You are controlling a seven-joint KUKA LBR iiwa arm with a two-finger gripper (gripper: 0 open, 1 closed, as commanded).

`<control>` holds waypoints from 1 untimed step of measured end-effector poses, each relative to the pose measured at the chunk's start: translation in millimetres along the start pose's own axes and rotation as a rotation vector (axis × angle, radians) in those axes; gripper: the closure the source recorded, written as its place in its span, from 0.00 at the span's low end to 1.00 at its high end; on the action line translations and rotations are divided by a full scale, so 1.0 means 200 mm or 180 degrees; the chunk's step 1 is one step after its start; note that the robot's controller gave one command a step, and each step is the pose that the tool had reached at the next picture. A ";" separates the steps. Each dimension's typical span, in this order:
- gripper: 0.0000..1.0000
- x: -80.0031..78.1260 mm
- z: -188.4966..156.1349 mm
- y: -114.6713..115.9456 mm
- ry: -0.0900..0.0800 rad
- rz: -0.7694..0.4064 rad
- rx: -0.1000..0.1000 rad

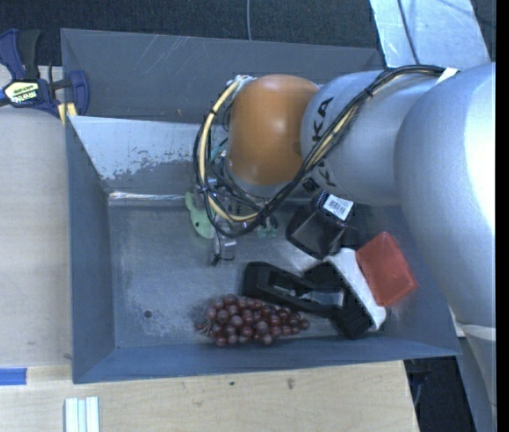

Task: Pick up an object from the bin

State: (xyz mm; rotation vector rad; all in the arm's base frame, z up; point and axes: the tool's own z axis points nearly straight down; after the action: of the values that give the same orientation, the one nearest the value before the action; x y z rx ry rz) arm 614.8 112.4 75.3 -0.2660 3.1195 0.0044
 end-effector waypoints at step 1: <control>0.00 0.07 -0.21 -0.28 0.0007 -0.0208 -0.0001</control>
Offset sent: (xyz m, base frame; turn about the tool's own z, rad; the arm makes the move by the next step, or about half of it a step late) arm 0.0122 -0.0420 -0.0053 -0.0749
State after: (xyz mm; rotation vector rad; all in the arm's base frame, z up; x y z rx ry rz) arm 610.8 54.9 117.8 -0.3680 3.1111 0.0039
